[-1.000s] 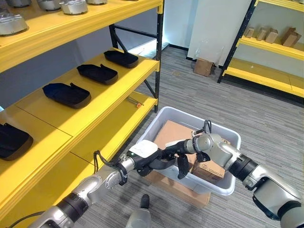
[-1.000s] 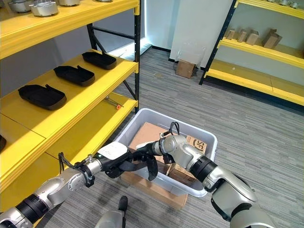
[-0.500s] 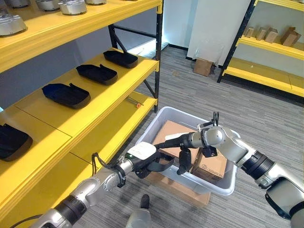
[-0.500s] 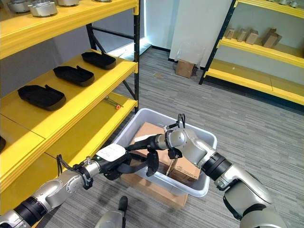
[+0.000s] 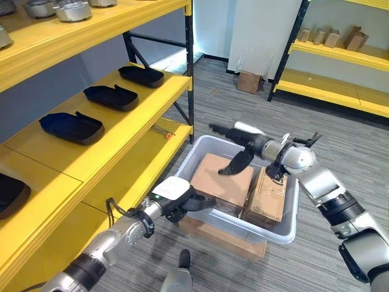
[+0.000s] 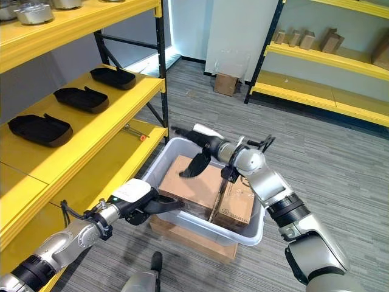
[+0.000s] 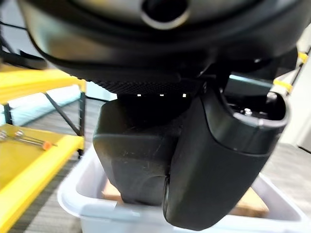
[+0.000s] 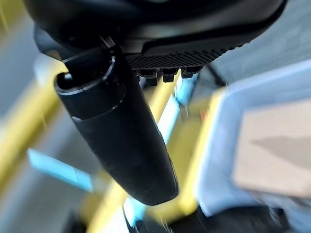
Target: Move parts from the plastic box to the shelf.
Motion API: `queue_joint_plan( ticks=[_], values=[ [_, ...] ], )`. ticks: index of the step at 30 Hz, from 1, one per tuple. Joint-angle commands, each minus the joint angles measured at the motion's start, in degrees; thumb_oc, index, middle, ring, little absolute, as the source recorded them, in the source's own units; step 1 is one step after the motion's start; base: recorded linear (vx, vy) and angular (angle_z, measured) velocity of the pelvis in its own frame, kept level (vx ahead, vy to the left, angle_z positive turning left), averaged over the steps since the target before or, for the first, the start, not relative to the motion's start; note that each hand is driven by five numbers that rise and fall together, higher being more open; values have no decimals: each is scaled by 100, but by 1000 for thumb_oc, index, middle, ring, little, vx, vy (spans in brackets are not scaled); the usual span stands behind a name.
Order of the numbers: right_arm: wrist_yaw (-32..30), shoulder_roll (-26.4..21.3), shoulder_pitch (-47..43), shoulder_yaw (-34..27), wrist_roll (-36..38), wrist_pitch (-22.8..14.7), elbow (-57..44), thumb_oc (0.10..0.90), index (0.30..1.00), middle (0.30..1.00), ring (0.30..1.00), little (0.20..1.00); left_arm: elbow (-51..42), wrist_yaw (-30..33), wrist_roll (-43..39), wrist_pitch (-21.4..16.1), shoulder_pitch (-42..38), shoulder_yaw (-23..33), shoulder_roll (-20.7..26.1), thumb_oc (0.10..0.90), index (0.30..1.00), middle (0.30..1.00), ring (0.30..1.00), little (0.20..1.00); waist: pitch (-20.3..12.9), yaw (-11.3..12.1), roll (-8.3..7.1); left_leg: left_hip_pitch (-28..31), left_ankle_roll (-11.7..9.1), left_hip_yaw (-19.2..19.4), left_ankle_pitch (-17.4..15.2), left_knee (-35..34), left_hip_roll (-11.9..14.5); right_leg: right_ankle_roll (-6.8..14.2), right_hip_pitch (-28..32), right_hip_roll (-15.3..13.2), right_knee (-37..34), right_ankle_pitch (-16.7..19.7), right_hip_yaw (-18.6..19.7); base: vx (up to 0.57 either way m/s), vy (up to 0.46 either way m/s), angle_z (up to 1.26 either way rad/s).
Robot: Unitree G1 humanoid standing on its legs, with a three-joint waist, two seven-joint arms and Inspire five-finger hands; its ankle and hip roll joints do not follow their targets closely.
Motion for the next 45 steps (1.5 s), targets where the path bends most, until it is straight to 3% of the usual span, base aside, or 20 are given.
queue_joint_plan(
  ticks=[1,5,9,11,20,25,28,30,31,34,37,41,42,45],
  values=[
    [-1966,-31,-38,-1054,527,-448,-463,900,1000,1000,1000,1000,-721,1368,-354,-330,-179,954,106,400,300,300,300,300,-460,-38,80,-54,-391,-224,-213,-214,537,-2,-37,-40,-120,680,229,-34,-10,-2],
    [-2158,371,1252,-1418,387,-915,-919,900,1000,1000,1000,1000,-1131,1765,-305,-290,122,1591,-16,400,300,300,300,300,-451,-197,187,-21,-345,-126,-249,-259,579,-22,-76,-14,-89,650,379,-31,8,-15],
    [-2346,610,2551,-1572,690,-1157,-732,900,1000,1000,1000,1000,-1604,2149,-282,-511,390,2187,-129,400,300,300,300,300,-463,-311,273,-27,-349,-77,-275,-296,581,6,-88,-43,-92,615,438,-74,-3,-17],
    [-2134,633,2831,-1552,670,-1227,-588,900,1000,1000,1000,1000,-1807,2222,-296,-648,590,2454,-129,400,300,300,300,300,-479,-330,291,-24,-358,-78,-278,-348,571,17,-96,-53,-112,611,449,-101,-28,-11],
    [-2172,818,2912,-1207,821,-1207,-249,900,1000,1000,1000,1000,-2109,1964,-379,-940,491,2408,-159,400,300,300,300,300,-500,-252,310,-147,-360,-177,-251,-423,529,-2,-83,-15,41,448,365,-81,-73,2],
    [-2178,1008,2809,-836,598,-1251,-178,900,1000,1000,1000,1000,-2337,1968,-416,-943,761,2543,-176,400,300,300,300,300,-355,-56,384,-290,-381,-367,-228,-525,629,-137,-335,211,734,154,241,-75,-155,16],
    [-2298,1042,2863,-734,555,-1122,-349,900,1000,1000,1000,1000,-2441,1974,-472,-1113,872,2648,-195,400,300,300,300,300,-266,-87,361,-360,-436,89,-180,-547,824,-148,-415,185,879,121,-32,-115,-97,29],
    [-2399,1060,3068,-768,503,-1037,-589,900,1000,1000,1000,1000,-2520,1900,-510,-1402,843,2650,-268,400,300,300,300,300,-207,-298,374,-500,-568,1117,14,-547,1082,-91,-400,147,718,287,-449,-203,-42,99],
    [-2388,1053,3198,-830,486,-1027,-678,900,1000,1000,1000,1000,-2532,1861,-519,-1482,771,2595,-302,400,300,300,300,300,-169,-416,300,-469,-692,1368,46,-521,1053,-9,-327,92,609,324,-479,-141,13,120],
    [-2247,938,3398,-1010,544,-1066,-753,900,1000,1000,1000,1000,-2542,1945,-479,-1563,628,2457,-327,400,300,300,300,300,-115,-596,213,-205,-707,1800,54,-373,1160,58,-272,8,328,554,-629,-200,71,119],
    [-2063,782,3415,-1207,755,-1196,-619,900,1000,1000,1000,1000,-2615,2080,-452,-1657,481,2301,-339,400,300,300,300,300,-210,-692,-31,336,-526,1816,-613,854,1197,35,-322,-207,-204,913,-652,-265,141,52],
    [-1947,669,3310,-1317,839,-1128,-569,900,1000,1000,1000,1000,-2755,2172,-355,-1793,400,2267,-401,400,300,300,300,300,-509,-774,-140,796,-514,1823,-951,1754,1242,-5,-427,-359,-600,1091,-764,-182,242,31],
    [-1941,641,3293,-1310,871,-1134,-561,900,1000,1000,1000,1000,-2789,2175,-337,-1800,393,2274,-413,400,300,300,300,300,-594,-792,-105,948,-518,1789,-1014,1714,1180,6,-488,-375,-620,1116,-783,-160,427,37],
    [-2084,743,3428,-1361,888,-1237,-605,900,1000,1000,1000,1000,-2802,2163,-360,-1989,182,2217,-313,400,300,300,300,300,-788,-958,78,1407,-452,1934,-1184,665,947,233,-703,-570,-672,1383,-866,-122,465,41]
  ],
)
